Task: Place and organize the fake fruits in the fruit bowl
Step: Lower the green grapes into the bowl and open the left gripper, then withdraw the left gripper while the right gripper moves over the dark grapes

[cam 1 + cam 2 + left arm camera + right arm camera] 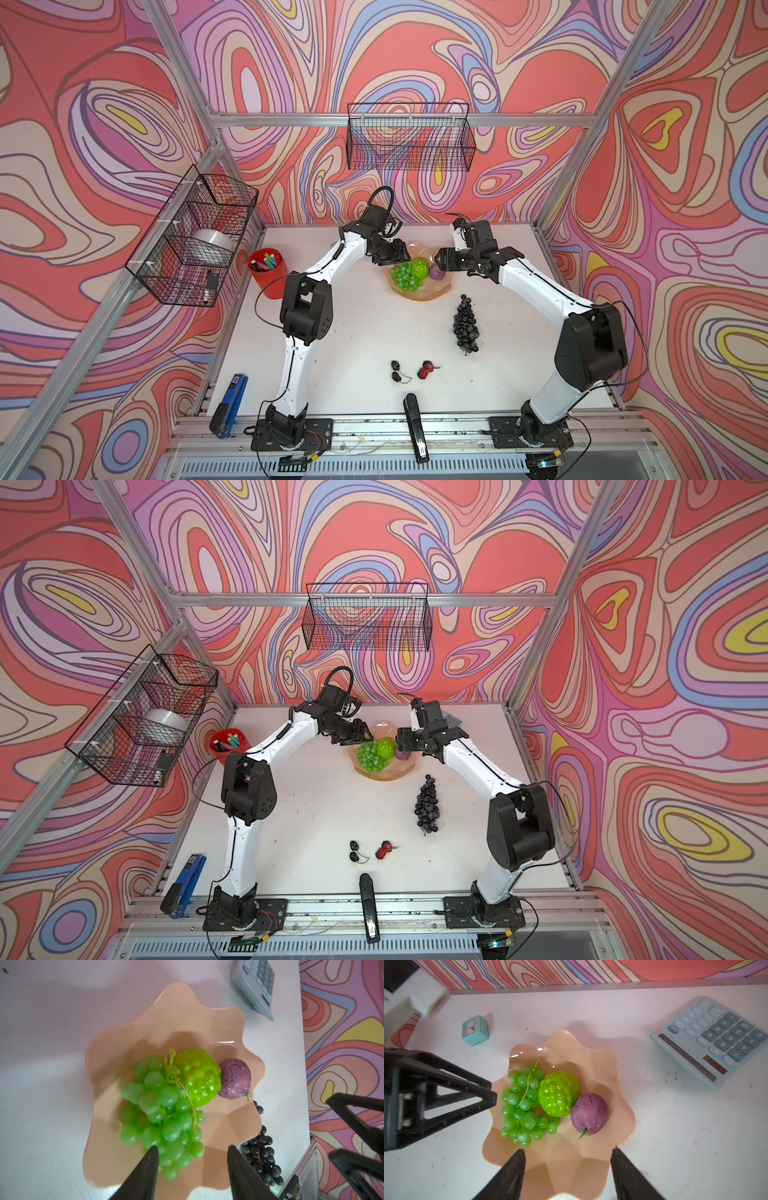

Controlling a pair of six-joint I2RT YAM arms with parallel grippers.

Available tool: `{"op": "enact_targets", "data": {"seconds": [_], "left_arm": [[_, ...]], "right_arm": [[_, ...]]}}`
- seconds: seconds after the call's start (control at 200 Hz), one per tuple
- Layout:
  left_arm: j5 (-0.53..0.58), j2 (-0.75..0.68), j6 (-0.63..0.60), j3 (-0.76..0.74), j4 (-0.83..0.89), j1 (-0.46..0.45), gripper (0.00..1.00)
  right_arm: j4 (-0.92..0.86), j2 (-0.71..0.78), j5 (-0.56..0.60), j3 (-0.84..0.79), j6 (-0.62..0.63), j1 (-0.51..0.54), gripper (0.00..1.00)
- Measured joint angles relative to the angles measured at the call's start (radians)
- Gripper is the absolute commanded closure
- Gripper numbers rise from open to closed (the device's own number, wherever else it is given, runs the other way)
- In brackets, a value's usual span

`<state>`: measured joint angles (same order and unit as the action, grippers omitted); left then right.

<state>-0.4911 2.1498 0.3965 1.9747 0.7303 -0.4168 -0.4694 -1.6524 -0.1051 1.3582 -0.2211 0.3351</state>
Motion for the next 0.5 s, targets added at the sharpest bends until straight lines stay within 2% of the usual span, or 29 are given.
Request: {"op": "enact_targets", "data": {"seconds": [0.285, 0.401, 0.501], "left_arm": [[0.055, -0.413, 0.034, -0.406, -0.099, -0.002, 0.44], [0.081, -0.486, 0.063, -0.557, -0.139, -0.013, 0.44], [0.092, -0.521, 0.084, -0.663, -0.163, -0.029, 0.44]], "right_arm": [[-0.147, 0.209, 0.032, -0.108, -0.042, 0.0, 0.35], [-0.24, 0.272, 0.069, -0.162, -0.082, 0.019, 0.37], [-0.358, 0.316, 0.138, -0.187, -0.14, 0.1, 0.4]]}}
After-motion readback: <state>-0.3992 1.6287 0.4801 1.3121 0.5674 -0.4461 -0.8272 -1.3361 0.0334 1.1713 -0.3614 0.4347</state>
